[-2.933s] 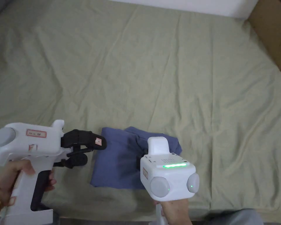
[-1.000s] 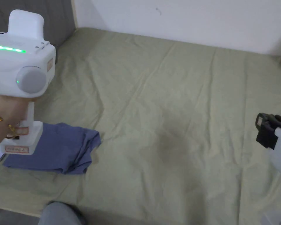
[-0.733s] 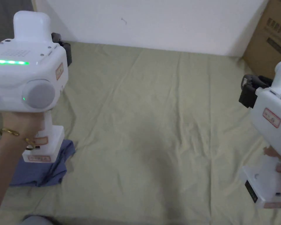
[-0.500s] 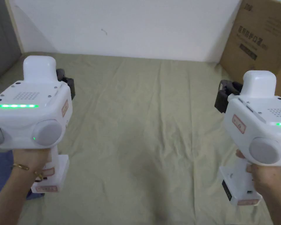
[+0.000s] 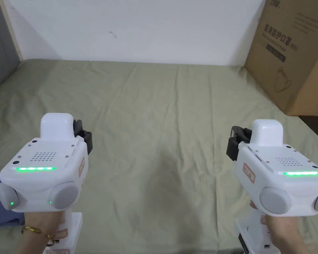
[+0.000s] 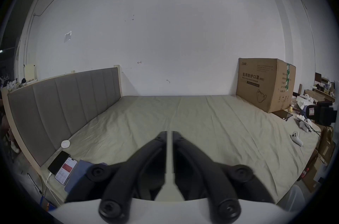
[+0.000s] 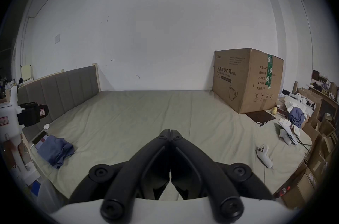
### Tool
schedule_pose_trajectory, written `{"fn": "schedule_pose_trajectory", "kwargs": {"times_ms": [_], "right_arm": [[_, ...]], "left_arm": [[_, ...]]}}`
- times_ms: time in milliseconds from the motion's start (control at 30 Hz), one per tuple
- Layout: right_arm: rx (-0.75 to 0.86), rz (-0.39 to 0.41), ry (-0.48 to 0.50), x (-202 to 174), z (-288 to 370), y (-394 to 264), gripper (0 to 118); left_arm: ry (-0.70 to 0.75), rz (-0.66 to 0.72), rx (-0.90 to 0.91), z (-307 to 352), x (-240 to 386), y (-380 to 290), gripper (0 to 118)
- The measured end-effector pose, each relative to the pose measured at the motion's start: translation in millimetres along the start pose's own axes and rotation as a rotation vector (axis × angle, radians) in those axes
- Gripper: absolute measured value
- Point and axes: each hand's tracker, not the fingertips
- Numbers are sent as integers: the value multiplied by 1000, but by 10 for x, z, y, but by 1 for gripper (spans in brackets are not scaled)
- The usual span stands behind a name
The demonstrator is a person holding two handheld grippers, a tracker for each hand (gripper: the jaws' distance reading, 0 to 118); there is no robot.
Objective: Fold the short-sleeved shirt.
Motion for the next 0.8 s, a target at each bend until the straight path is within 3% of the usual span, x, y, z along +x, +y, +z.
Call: {"fn": "schedule_pose_trajectory", "kwargs": {"times_ms": [33,67,100,133,200,233,267,333,367,400,800], "right_arm": [[1,-4,-8,1,-3,2,3],[-1,-7,-18,3,-8,8,15],[-4,-14,-15,19,-21,19,27],[-5,-20,-11,25,-25,26,41],[-10,-31,-7,30,-39,40,65],[-11,-30,-12,27,-46,40,97],[-16,-27,-16,25,-57,46,114],[-25,-27,-15,28,-77,40,117],[49,-10,-16,26,-45,65,117],[-15,-19,-21,1,-44,71,117],[-16,-27,-9,-27,-52,72,118]], "left_arm": [[-2,1,-7,6,-5,-6,61],[-2,4,-14,-4,-4,-6,92],[-5,10,-25,-28,-3,-1,111],[1,12,-24,-32,5,-5,116],[14,12,11,21,0,-8,116],[20,11,10,18,5,2,116],[20,11,11,14,3,9,116],[23,12,13,16,-13,14,116],[23,11,13,14,-13,18,116],[25,10,14,11,-11,21,116],[17,-25,9,4,6,-21,116]]}}
